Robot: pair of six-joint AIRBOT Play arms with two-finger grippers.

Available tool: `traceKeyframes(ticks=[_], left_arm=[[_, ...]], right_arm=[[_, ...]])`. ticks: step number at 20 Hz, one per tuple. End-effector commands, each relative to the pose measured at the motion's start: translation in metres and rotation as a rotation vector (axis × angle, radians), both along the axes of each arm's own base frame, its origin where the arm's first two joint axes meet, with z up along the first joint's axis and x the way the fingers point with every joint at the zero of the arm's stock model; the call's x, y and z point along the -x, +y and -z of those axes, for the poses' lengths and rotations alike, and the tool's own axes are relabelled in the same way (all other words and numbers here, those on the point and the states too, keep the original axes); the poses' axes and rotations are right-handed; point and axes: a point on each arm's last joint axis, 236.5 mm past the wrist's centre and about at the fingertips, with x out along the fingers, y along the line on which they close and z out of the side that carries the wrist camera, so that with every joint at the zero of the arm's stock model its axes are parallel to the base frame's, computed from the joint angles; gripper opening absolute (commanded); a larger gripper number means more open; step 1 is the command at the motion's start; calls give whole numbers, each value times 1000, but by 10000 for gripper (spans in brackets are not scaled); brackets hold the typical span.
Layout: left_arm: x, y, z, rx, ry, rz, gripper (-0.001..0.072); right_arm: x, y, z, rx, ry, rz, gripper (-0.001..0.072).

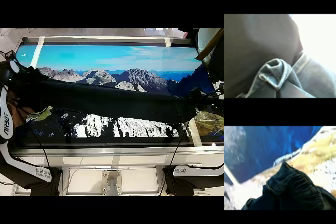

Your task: Fold the clothes and pants, and hang the long-sleeved shirts on hangers.

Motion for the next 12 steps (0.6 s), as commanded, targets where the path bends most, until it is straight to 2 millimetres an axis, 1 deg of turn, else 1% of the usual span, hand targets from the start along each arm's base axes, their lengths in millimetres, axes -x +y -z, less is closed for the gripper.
traceKeyframes(ticks=[1,2,4,5,8,9,10,11,12], left_arm=[[-28,-18,-1,40,-101,19,287],[-38,-20,-9,31,-148,24,662],[-54,-21,-33,74,-253,-26,647],[-58,-17,-46,96,-293,-63,610],[-61,-13,-94,91,-383,-73,606],[-59,-16,-112,74,-411,-54,588],[-56,-23,-132,40,-439,-11,588],[-52,-34,-153,-1,-465,42,588],[-48,-50,-176,-51,-496,115,588]], right_arm=[[-13,-13,3,43,-35,55,55],[-15,-17,0,53,-48,66,73],[-17,-25,-7,64,-65,81,73],[-17,-31,-13,69,-75,89,73],[-12,-50,-35,69,-92,104,73],[-9,-56,-45,69,-91,95,71],[-4,-61,-54,81,-81,74,62],[5,-64,-61,81,-53,47,61],[14,-69,-71,87,-32,28,61]])
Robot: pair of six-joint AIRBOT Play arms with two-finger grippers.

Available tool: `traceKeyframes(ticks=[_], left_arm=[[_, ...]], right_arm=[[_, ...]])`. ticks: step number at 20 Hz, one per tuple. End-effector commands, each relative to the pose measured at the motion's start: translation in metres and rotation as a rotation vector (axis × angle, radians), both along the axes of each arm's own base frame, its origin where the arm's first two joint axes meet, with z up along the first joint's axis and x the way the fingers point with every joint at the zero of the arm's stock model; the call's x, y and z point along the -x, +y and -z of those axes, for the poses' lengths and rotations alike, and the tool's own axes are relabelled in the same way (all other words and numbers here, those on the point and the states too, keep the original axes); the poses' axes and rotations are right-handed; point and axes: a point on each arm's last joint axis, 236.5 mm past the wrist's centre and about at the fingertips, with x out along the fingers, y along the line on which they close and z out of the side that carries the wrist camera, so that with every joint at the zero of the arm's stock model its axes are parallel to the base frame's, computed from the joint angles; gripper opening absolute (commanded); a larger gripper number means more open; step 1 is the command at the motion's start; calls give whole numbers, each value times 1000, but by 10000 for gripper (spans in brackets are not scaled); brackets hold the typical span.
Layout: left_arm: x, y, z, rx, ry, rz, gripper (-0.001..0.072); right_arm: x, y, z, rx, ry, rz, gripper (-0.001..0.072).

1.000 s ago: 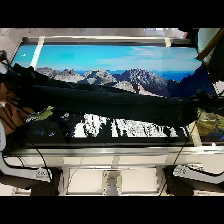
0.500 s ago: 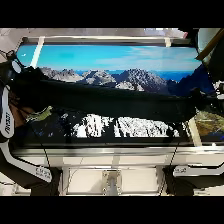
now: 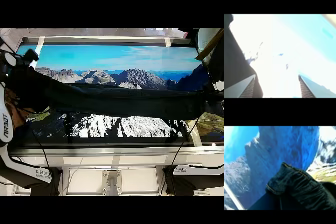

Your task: Fold the clothes and pants, and hang the long-sleeved shirts on hangers.

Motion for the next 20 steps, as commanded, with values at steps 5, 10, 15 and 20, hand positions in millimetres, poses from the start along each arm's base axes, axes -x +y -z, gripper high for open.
traceKeyframes(ticks=[5,10,15,20], left_arm=[[35,-155,-137,-387,-241,445,589],[55,-250,-146,-379,-291,617,590],[87,-334,-126,-436,-261,835,590],[133,-435,-76,-421,-181,1061,589]], right_arm=[[62,-26,-57,67,153,-191,321],[113,-17,-43,-47,267,-273,492],[144,-36,-42,-29,267,-316,503],[145,-75,3,-119,190,-244,625]])
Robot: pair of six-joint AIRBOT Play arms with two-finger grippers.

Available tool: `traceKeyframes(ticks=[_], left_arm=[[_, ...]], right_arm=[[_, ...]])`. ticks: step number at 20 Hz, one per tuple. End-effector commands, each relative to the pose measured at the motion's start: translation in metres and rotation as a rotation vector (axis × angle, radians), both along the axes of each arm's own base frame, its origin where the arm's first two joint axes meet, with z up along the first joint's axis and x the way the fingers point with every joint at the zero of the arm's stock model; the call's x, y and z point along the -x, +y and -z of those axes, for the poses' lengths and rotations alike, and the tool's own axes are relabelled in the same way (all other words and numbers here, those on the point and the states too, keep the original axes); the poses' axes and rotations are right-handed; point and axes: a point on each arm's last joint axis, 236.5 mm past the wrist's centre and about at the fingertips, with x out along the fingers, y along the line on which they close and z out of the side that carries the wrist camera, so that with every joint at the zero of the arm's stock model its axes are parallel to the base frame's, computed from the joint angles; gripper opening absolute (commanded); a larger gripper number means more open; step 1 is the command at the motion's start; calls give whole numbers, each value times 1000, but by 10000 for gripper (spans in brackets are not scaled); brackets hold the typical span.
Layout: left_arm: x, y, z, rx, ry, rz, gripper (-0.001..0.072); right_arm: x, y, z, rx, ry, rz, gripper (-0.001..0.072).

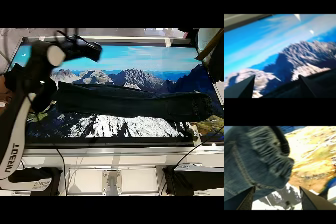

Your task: Fold the clothes and pants, and hang the long-sleeved shirts on hangers.

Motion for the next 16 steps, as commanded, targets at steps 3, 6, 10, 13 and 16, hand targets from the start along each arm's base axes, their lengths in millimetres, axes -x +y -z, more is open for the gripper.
traceKeyframes(ticks=[3,6,10,13,16], left_arm=[[38,-83,57,-48,114,150,590],[42,-96,75,-16,180,133,589],[46,-101,75,-14,182,141,589],[46,-101,79,-2,199,129,590],[45,-104,88,4,225,124,589]], right_arm=[[-15,9,48,-363,-215,-30,624],[-25,6,84,-418,-240,-16,625],[-40,-1,103,-351,-246,-28,627],[-50,13,108,-329,-220,-91,626],[-64,40,114,-323,-177,-186,623]])
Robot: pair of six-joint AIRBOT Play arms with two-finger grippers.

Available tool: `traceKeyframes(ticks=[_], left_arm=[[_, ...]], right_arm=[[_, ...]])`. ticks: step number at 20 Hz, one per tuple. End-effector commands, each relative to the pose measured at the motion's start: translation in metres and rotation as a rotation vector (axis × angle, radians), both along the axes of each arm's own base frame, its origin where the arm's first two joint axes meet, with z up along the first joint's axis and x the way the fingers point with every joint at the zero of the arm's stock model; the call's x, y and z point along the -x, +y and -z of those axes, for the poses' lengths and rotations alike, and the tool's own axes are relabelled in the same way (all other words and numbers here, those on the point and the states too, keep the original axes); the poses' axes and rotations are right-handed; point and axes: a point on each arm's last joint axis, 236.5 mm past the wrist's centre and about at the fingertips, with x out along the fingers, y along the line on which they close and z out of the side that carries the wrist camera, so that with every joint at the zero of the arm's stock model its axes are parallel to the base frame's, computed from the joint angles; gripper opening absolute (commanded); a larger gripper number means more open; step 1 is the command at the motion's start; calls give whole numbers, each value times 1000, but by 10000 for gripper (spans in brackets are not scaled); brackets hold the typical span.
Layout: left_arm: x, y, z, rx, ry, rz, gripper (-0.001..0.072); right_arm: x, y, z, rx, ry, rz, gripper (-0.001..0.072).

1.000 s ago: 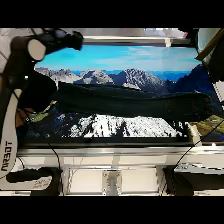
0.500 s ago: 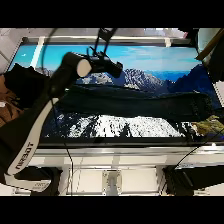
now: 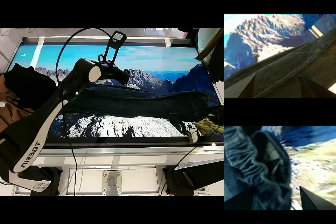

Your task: Fold the clothes and pants, and hang the long-sleeved shirts on hangers.

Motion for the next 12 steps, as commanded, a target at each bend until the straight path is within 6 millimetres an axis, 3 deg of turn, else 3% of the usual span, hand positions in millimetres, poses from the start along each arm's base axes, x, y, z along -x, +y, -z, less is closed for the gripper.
traceKeyframes(ticks=[1,3,6,7,8,9,10,11,12], left_arm=[[0,-4,11,4,29,-6,590],[-2,-5,17,-2,38,-7,589],[-3,-6,25,-11,49,-7,589],[-4,-7,29,-14,53,-7,589],[-3,-9,32,-10,65,-5,588],[-1,-13,37,8,92,-2,485],[1,-18,42,25,117,2,170],[4,-24,49,39,140,9,34],[6,-31,57,54,168,13,15]], right_arm=[[-19,26,6,25,7,-95,621],[-30,40,6,33,2,-136,612],[-41,49,8,55,-1,-158,495],[-44,51,9,60,-2,-163,393],[-47,53,8,62,-7,-163,170],[-48,53,6,56,-14,-156,58],[-50,55,1,45,-25,-161,52],[-50,56,-9,28,-45,-172,52],[-53,59,-25,9,-79,-183,52]])
